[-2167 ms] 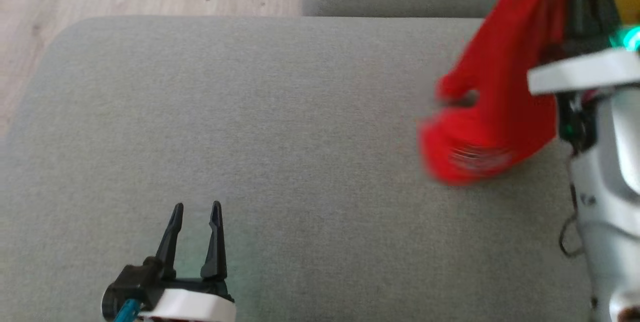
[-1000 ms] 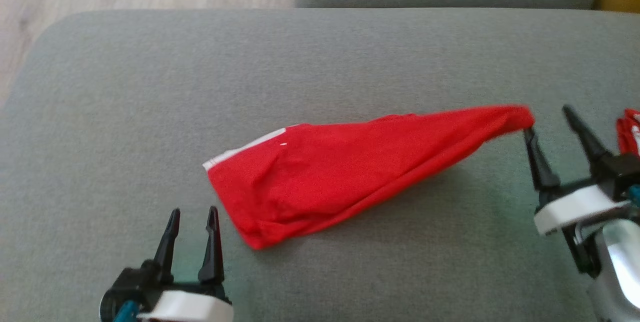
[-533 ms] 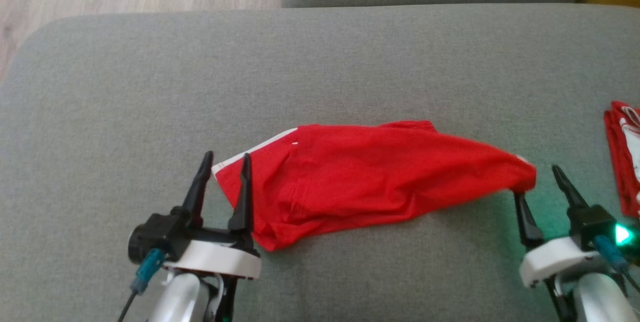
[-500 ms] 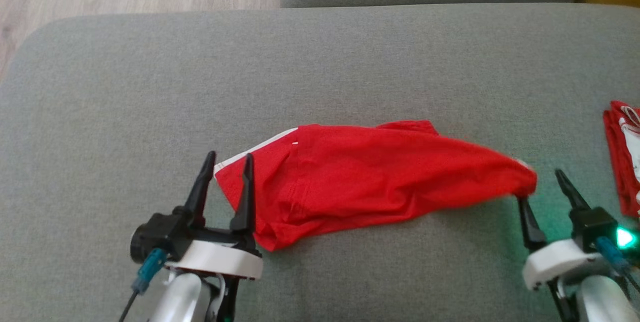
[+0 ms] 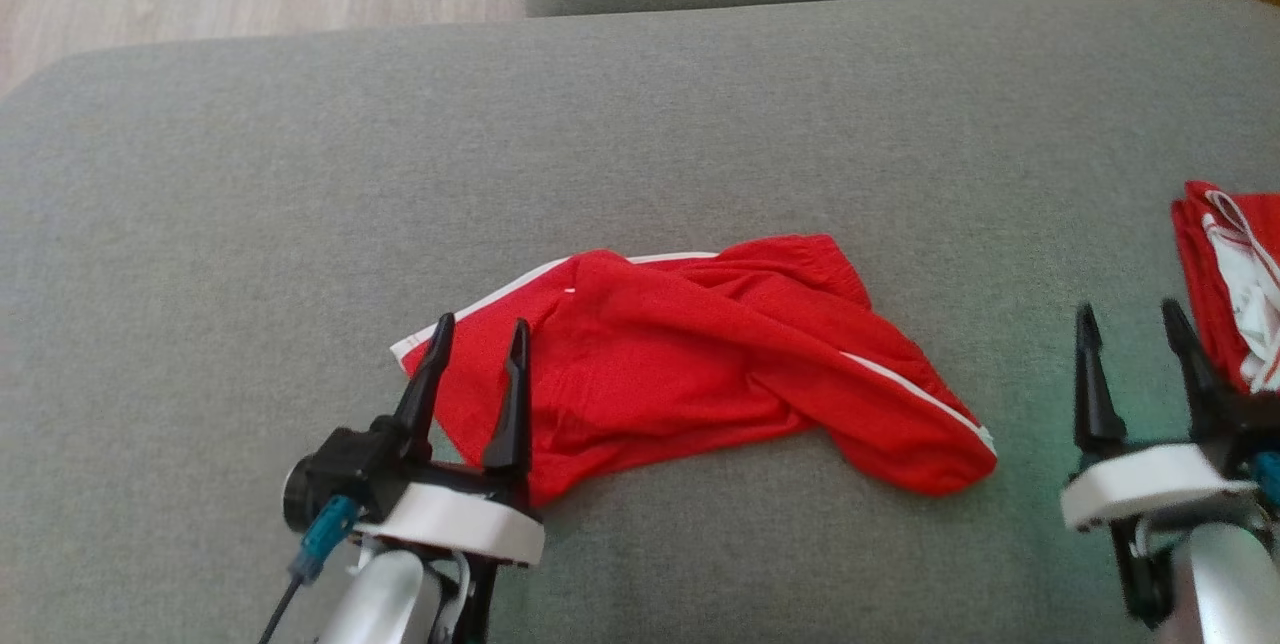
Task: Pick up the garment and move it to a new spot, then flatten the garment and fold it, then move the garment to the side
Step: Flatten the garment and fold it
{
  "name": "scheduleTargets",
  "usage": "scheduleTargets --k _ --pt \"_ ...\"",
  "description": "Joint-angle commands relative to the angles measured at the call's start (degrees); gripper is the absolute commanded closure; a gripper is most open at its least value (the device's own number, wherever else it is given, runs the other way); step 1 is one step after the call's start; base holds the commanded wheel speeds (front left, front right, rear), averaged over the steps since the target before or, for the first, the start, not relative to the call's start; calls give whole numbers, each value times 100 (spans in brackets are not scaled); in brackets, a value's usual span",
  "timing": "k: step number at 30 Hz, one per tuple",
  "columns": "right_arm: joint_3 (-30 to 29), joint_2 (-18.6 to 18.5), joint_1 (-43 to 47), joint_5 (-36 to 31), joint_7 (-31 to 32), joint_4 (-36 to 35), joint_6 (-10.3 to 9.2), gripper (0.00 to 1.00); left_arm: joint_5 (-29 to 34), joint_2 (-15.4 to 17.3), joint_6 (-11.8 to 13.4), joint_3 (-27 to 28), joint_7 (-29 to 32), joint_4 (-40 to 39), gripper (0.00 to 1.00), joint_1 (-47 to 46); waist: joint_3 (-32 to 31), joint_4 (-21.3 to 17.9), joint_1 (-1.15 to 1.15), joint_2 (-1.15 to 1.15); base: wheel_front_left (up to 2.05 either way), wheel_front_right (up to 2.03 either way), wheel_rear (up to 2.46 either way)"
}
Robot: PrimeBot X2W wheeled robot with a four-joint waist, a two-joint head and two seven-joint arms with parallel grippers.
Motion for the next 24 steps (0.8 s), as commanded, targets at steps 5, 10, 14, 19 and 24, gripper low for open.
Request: scheduleTargets --k 5,10,14,19,24 --pt "503 126 -177 508 -37 -734 -4 0 -183 10 -45 -40 -54 19 0 -443 52 -146 0 0 0 0 0" --pt "920 199 -89 733 -37 -1001 -4 0 -393 10 -99 -298 -54 422 0 -633 85 -268 0 0 0 0 0" --pt "1115 210 -49 798 -37 -1026 -4 0 -743 10 -198 -579 -54 1083 0 -1014 145 -380 0 0 0 0 0" --pt "1214 179 -37 827 -37 -990 -4 0 -1216 10 -256 -905 141 2053 0 -1689 217 -532 0 0 0 0 0" --pt "1244 173 -49 844 -37 -986 -4 0 -1410 10 -250 -1083 225 2687 0 -2173 287 -640 0 0 0 0 0"
